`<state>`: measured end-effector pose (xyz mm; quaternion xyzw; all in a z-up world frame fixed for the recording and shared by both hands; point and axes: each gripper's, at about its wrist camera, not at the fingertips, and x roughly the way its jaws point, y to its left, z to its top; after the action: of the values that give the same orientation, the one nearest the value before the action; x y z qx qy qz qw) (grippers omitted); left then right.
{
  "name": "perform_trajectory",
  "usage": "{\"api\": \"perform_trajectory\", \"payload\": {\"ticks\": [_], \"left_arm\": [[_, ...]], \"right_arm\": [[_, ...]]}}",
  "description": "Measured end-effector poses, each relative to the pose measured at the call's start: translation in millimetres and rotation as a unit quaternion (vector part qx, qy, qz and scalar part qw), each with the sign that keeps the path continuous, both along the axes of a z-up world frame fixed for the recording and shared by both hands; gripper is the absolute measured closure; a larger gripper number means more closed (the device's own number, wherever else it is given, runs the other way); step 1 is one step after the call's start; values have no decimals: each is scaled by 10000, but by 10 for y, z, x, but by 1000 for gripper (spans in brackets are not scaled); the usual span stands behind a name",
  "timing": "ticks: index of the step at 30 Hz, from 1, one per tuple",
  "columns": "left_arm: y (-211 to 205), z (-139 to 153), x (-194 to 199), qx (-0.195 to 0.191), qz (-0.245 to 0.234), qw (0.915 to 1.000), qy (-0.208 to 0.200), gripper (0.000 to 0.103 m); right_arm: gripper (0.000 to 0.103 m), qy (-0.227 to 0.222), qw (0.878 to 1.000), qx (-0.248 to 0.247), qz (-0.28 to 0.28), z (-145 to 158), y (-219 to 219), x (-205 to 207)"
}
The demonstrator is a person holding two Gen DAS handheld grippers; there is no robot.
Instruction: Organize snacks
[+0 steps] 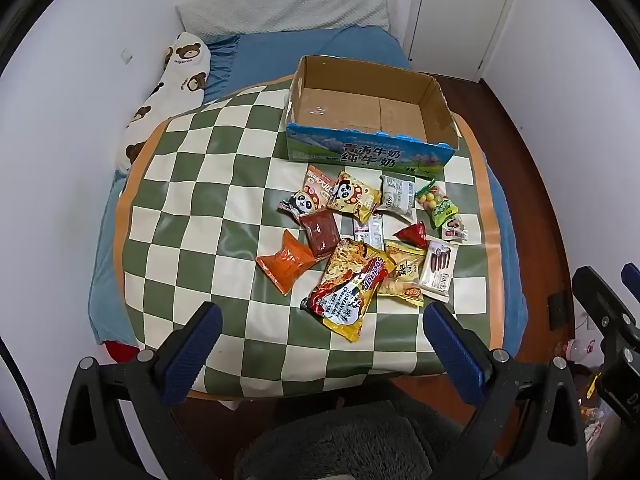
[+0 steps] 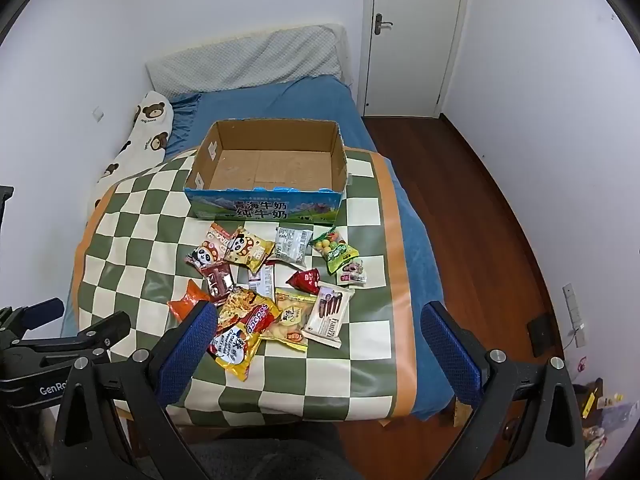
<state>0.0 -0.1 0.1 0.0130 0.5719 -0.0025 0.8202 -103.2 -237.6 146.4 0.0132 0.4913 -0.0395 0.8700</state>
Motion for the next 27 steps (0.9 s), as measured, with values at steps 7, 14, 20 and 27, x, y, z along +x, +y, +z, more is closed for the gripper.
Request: {"api": "perform_trajectory", "payload": {"ticks": [7,14,20,27], "left_arm": [[-9,22,-23,10,23,10000,-24,0],[118,34,-41,-38,-4,10000,-3,0],[65,8,3,-30,33,10000,26,0],[78,106,47,-1,60,10000,17,0]], "right_arm": [[0,12,10000,9,7,1,11,7],[0,22,10000,6,16,-18,5,11],[0,22,10000,17,18,-18,35,-1],[0,35,10000,23,16,-9,34,1]]}}
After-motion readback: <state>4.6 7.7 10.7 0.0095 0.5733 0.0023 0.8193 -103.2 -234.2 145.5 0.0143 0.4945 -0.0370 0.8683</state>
